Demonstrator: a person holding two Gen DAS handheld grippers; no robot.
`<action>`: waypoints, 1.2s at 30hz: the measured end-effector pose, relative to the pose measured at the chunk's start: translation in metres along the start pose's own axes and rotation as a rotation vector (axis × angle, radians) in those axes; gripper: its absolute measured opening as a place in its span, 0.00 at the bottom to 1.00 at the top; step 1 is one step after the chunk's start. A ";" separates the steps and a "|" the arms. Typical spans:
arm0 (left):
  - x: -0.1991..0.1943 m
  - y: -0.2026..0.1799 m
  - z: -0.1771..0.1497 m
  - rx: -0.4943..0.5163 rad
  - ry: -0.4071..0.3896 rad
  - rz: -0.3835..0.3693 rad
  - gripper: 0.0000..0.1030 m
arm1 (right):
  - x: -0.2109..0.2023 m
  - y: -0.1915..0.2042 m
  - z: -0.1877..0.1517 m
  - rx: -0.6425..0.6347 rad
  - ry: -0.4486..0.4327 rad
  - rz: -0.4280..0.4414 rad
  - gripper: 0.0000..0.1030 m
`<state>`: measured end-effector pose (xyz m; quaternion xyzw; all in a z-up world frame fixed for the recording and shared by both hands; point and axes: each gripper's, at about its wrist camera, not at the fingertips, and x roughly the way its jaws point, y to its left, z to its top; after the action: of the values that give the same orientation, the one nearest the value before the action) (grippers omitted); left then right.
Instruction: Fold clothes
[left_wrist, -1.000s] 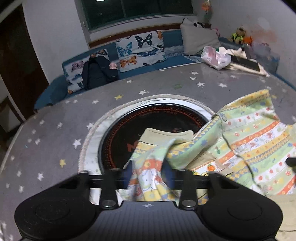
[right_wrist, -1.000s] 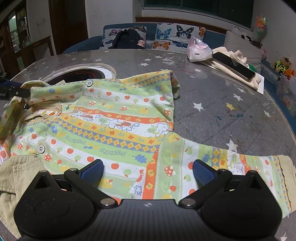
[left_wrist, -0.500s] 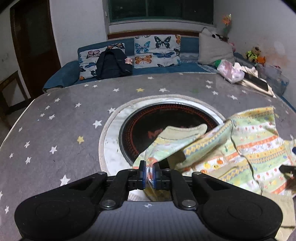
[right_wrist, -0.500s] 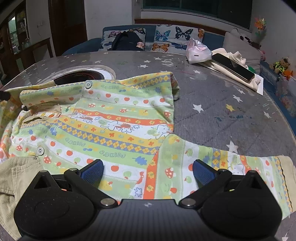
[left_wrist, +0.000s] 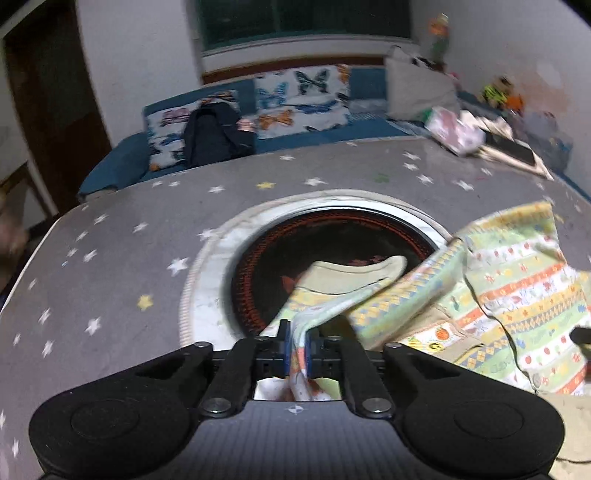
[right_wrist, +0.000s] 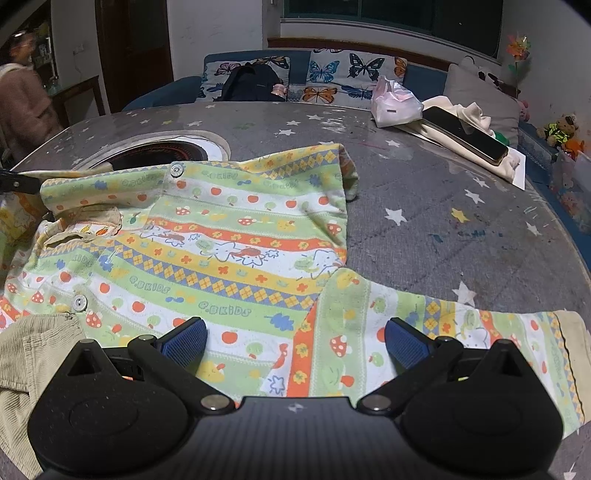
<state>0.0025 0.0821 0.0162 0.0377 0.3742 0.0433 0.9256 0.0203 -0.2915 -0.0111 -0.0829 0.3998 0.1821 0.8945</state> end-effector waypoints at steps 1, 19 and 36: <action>-0.006 0.006 -0.002 -0.029 -0.008 0.016 0.04 | 0.000 0.000 0.000 0.000 0.000 0.000 1.00; -0.059 0.105 -0.103 -0.503 0.180 0.155 0.66 | 0.000 -0.001 0.000 -0.024 0.000 0.022 1.00; -0.058 0.099 -0.116 -0.263 0.273 0.204 1.00 | -0.001 -0.005 -0.003 -0.050 0.015 0.046 1.00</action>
<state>-0.1252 0.1786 -0.0170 -0.0522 0.4813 0.1897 0.8542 0.0198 -0.2969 -0.0121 -0.0971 0.4035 0.2119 0.8848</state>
